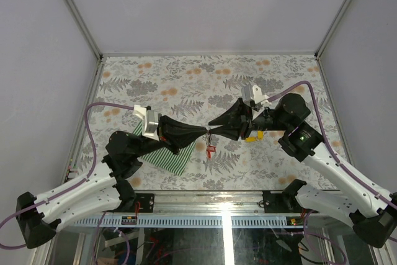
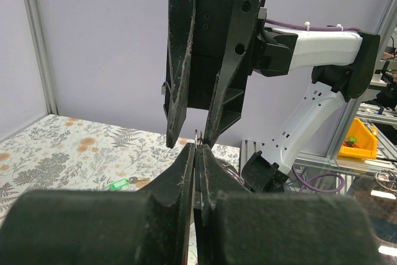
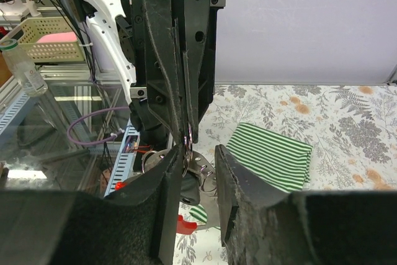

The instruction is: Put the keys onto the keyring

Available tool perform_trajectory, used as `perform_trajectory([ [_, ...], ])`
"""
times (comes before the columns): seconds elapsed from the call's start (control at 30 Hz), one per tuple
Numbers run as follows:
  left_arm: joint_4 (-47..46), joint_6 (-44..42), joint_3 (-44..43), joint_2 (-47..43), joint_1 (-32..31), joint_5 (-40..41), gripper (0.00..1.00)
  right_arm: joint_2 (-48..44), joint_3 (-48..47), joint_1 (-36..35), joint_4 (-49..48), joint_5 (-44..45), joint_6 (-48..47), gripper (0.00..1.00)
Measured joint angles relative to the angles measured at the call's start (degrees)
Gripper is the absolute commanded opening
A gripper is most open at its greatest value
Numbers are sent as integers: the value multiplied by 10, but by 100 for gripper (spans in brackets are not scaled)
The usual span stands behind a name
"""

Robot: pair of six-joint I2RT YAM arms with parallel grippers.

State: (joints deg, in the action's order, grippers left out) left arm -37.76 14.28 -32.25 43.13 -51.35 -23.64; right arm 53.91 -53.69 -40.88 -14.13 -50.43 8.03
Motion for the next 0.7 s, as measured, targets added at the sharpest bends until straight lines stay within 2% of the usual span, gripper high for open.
perform_trajectory([
  [0.43, 0, 0, 0, 0, 0, 0, 0, 4, 4, 0, 0, -4, 0, 25],
  [0.7, 0, 0, 0, 0, 0, 0, 0, 9, 4, 0, -10, -16, 4, 24],
])
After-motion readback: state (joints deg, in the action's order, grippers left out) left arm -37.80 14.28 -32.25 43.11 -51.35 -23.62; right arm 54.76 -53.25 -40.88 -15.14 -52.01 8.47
